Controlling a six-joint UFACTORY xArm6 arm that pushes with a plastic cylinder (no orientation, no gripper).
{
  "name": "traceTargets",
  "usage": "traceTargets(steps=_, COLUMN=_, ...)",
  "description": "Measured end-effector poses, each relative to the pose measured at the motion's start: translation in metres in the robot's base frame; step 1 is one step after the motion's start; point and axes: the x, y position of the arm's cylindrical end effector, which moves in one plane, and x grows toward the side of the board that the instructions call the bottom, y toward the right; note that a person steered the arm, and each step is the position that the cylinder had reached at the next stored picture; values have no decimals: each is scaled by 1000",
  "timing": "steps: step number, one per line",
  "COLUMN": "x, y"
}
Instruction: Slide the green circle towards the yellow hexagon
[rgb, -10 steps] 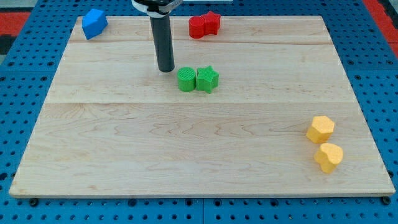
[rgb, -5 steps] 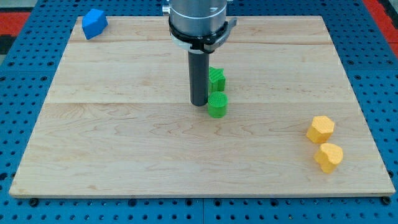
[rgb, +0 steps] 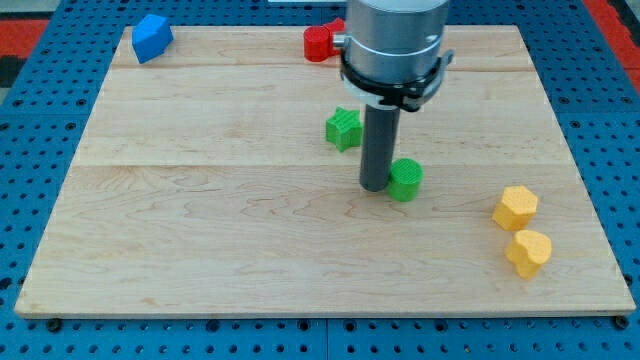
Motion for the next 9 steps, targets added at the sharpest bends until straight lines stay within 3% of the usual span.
traceTargets(steps=4, x=19, y=55)
traceTargets(steps=9, x=-26, y=50)
